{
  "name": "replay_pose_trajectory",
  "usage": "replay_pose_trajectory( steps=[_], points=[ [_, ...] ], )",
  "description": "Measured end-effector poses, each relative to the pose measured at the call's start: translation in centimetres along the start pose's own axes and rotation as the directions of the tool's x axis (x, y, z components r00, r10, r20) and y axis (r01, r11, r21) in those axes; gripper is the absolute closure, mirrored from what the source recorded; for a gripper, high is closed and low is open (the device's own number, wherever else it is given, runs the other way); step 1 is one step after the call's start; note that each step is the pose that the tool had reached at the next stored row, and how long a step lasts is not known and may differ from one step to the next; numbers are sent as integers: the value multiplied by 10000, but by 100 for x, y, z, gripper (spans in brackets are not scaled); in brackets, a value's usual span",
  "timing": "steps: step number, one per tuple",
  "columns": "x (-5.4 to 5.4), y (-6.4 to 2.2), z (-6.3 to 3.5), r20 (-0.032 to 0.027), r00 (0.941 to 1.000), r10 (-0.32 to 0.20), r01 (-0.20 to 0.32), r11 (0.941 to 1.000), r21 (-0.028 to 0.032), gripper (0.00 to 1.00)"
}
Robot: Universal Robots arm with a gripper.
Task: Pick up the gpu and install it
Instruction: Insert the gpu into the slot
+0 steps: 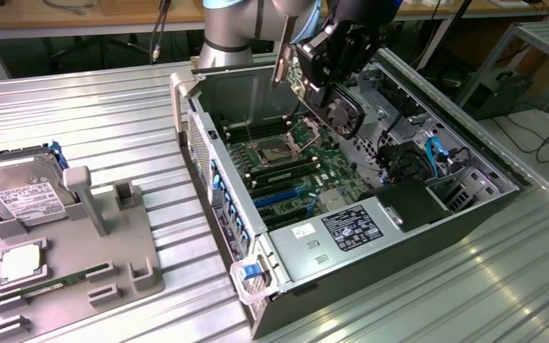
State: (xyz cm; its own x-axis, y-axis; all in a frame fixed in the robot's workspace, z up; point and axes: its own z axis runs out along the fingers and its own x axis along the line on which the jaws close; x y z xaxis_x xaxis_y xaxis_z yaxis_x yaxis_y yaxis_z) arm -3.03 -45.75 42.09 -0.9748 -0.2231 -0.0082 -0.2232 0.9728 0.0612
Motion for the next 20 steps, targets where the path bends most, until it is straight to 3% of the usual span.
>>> replay_pose_trajectory(
  steps=[7, 13, 18, 20],
  points=[
    [2, -7, 0, -55, 9960, -896, 896, 9960, -10, 73],
    [3, -10, -1, -91, 9887, -1499, 1499, 9887, -19, 73],
    [3, -13, -1, -121, 9798, -1997, 1996, 9799, -29, 73],
    [4, -16, 0, -144, 9706, -2402, 2401, 9707, -39, 73]
  ],
)
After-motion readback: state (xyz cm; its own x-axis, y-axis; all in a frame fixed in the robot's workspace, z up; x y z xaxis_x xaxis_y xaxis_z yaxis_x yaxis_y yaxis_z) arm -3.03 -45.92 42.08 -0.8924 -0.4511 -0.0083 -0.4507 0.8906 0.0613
